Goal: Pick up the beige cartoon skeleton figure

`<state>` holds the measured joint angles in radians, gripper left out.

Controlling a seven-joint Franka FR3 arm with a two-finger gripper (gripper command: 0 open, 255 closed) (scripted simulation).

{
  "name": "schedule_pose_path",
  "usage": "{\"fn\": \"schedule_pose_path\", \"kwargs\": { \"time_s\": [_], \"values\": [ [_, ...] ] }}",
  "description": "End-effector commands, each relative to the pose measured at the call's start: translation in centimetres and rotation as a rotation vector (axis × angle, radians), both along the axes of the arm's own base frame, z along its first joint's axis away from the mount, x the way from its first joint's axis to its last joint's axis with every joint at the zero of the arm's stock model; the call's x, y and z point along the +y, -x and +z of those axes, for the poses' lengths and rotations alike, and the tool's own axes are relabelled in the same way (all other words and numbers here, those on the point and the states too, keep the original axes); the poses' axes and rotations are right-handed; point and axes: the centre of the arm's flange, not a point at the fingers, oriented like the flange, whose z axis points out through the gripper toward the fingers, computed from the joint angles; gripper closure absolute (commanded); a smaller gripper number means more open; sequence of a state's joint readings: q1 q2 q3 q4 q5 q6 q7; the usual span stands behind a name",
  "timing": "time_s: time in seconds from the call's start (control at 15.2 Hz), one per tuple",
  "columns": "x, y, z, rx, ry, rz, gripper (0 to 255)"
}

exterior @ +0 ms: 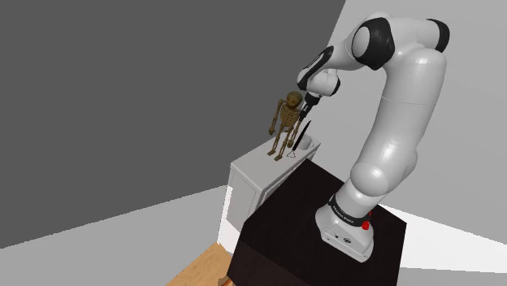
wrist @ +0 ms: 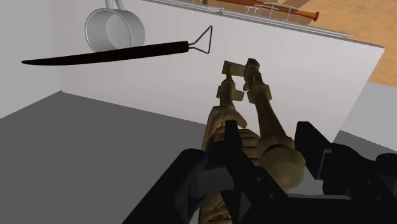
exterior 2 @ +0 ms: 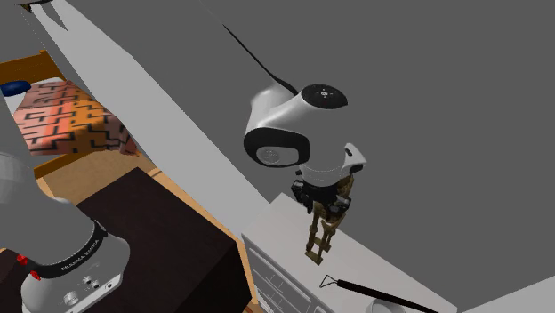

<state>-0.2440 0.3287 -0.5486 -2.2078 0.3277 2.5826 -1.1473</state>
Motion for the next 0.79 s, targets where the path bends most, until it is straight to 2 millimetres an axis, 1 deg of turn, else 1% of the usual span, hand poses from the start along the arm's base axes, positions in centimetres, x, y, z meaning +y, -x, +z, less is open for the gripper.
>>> {"fn": "schedule_pose_path", "kwargs": {
  "time_s": [0.0,0.73],
  "values": [
    [0.0,0.0,0.0,0.001,0.000,0.001,255],
    [0.0,0.0,5.8,0.001,0.000,0.001,255]
  ]
}}
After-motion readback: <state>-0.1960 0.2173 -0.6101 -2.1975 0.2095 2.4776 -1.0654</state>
